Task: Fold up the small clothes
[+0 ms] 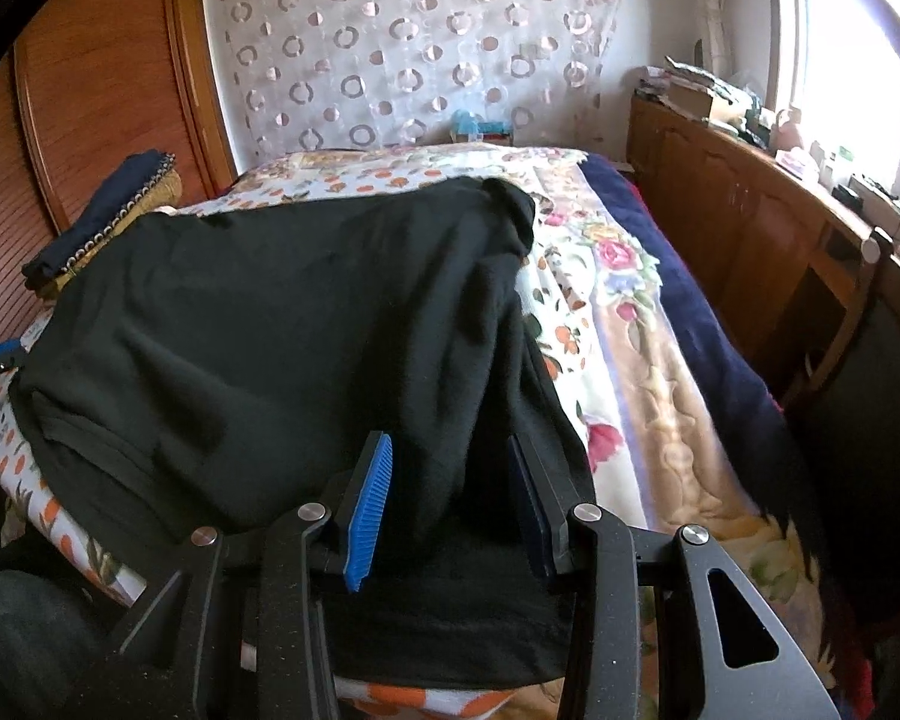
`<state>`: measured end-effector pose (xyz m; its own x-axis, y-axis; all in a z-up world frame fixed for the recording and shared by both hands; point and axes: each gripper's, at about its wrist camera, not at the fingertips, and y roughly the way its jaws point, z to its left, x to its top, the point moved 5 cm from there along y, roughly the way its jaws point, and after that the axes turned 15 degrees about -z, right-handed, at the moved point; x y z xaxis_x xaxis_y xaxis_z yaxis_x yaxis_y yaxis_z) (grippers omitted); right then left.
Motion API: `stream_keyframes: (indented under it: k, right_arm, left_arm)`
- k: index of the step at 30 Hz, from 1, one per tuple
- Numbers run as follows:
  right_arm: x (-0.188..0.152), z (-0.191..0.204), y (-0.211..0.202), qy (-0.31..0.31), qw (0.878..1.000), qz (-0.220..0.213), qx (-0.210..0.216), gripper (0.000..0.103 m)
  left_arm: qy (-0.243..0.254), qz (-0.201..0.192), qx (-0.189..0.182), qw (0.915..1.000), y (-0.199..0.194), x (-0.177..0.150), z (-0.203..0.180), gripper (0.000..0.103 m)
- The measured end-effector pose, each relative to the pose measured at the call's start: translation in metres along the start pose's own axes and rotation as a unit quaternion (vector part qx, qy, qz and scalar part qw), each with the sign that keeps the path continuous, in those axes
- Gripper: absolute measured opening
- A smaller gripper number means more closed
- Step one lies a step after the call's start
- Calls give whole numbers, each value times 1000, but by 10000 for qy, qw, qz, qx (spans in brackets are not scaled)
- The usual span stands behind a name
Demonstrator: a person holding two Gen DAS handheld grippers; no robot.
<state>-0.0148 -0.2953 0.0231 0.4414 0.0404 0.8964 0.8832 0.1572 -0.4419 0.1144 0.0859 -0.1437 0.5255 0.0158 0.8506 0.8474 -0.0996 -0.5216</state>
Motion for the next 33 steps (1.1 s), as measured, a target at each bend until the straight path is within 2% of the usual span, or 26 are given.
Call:
stream_keyframes:
  k: [5,9,16,22,24,33]
  right_arm:
    - [2,9,0,-278,9995,-130,-119,42]
    - [2,21,5,-340,9992,-200,-19,57]
    - [-15,49,26,-565,9980,32,289,58]
    - [-20,49,34,-539,9981,64,306,61]
    - [-22,45,32,-450,9985,7,310,66]
    - [-29,47,32,-478,9975,-413,319,73]
  left_arm:
    - [-18,90,38,10000,3,-4,4,77]
    - [-43,147,48,9999,4,-7,5,77]
    - [-37,214,74,9997,7,-10,7,77]
    - [4,220,76,9997,7,-10,8,77]
    - [4,221,74,9997,7,-10,8,77]
    - [-6,227,72,9997,7,-11,7,77]
